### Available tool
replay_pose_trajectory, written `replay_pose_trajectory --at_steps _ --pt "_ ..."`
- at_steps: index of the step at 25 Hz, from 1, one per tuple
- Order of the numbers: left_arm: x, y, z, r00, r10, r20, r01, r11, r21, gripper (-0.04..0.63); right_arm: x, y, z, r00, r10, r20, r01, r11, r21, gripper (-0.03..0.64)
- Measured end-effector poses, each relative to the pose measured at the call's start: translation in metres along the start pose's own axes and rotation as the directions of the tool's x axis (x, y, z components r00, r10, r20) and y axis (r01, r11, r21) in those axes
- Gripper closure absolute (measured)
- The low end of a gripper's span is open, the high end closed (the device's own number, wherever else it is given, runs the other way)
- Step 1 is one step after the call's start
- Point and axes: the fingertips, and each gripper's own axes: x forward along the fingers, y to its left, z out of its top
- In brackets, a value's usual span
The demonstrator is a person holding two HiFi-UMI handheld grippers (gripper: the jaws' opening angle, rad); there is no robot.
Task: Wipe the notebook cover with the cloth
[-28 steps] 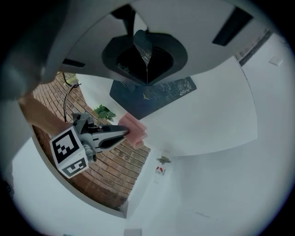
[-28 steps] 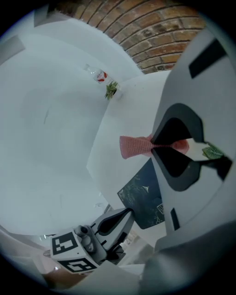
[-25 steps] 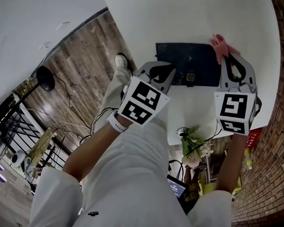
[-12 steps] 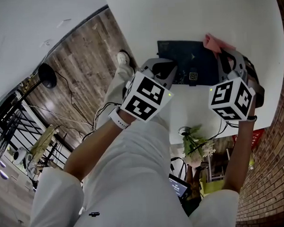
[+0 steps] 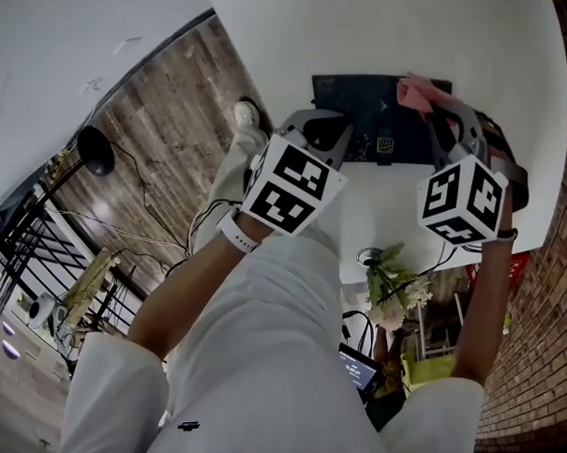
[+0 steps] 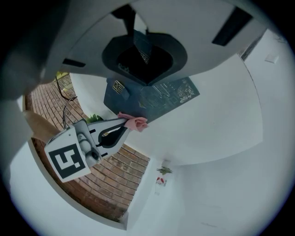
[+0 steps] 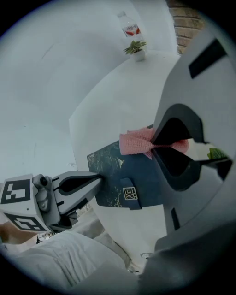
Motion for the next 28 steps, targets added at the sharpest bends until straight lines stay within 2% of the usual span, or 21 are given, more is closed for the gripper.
replay_pose_trajectory --at_steps 19,28 --pt "0.000 0.001 0.000 1.000 -0.006 0.000 0.006 1.000 -0.011 0.577 -0.015 0.067 -0.023 0.992 0.113 -0.054 -0.115 0.992 -0.051 0.588" --pt "0.000 0.002 0.000 1.000 -0.016 0.009 0.016 0.999 -0.033 0.577 -0.025 0.102 -0.020 0.967 0.249 -0.046 -0.252 0.962 -0.100 0.588"
